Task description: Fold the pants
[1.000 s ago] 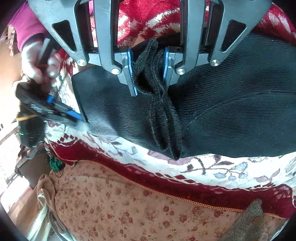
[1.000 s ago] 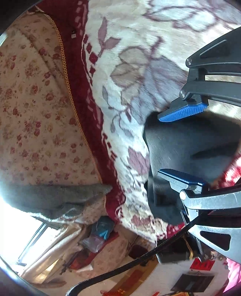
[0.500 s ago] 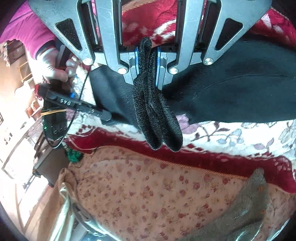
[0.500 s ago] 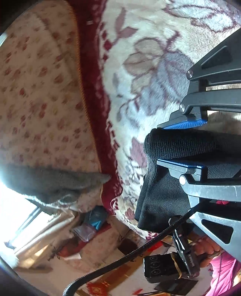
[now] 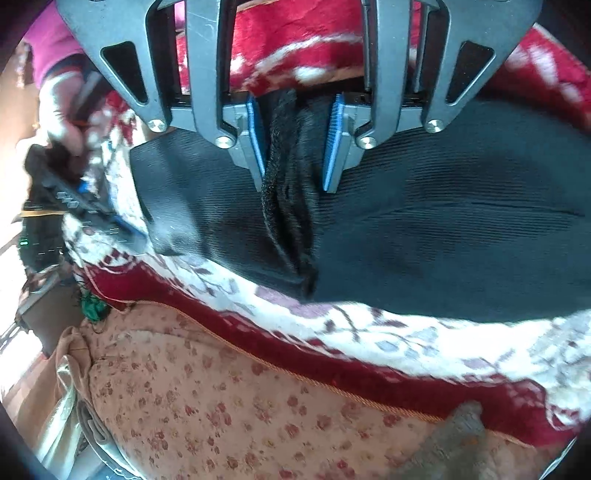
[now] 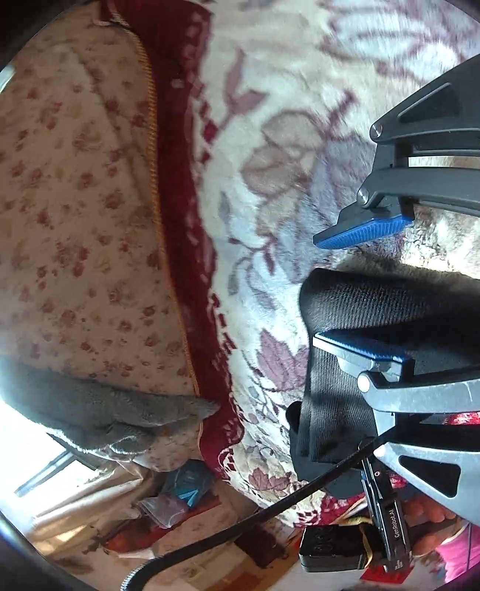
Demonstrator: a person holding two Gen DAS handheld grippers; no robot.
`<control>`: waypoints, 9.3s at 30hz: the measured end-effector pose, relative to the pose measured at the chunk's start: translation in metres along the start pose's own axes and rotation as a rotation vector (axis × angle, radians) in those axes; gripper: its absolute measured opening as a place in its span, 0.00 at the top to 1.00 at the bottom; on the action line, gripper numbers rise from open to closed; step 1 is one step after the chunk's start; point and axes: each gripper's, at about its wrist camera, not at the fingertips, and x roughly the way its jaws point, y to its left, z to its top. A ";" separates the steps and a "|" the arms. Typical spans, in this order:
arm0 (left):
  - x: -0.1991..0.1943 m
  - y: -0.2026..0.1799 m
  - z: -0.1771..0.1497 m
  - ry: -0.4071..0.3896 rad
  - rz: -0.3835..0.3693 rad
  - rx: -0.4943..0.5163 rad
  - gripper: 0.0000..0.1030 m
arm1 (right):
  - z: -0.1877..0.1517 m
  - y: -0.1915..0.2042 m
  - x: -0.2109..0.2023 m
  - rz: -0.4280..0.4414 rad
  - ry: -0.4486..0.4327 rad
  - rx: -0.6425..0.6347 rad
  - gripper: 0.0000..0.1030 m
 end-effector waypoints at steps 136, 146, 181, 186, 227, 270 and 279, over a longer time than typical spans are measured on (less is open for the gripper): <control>-0.151 0.087 -0.035 -0.419 0.141 -0.294 0.86 | 0.072 0.297 0.135 0.754 0.320 -0.428 0.44; -0.123 0.188 -0.044 -0.323 0.077 -0.571 0.86 | 0.074 0.360 0.205 0.653 0.482 -0.709 0.42; -0.155 0.110 -0.022 -0.456 0.107 -0.314 0.84 | 0.061 0.372 0.180 0.646 0.480 -0.819 0.86; -0.163 0.049 -0.010 -0.464 0.022 -0.177 0.84 | 0.087 0.329 0.112 0.648 0.352 -0.741 0.86; -0.066 -0.104 -0.014 -0.213 0.045 0.248 0.57 | 0.012 -0.030 -0.056 0.342 0.016 0.044 0.66; -0.016 -0.044 0.012 -0.179 0.277 0.062 0.57 | -0.003 0.025 -0.046 0.234 0.052 -0.058 0.76; -0.034 -0.047 -0.006 -0.193 0.314 0.060 0.57 | -0.007 0.067 -0.029 0.270 0.083 -0.093 0.75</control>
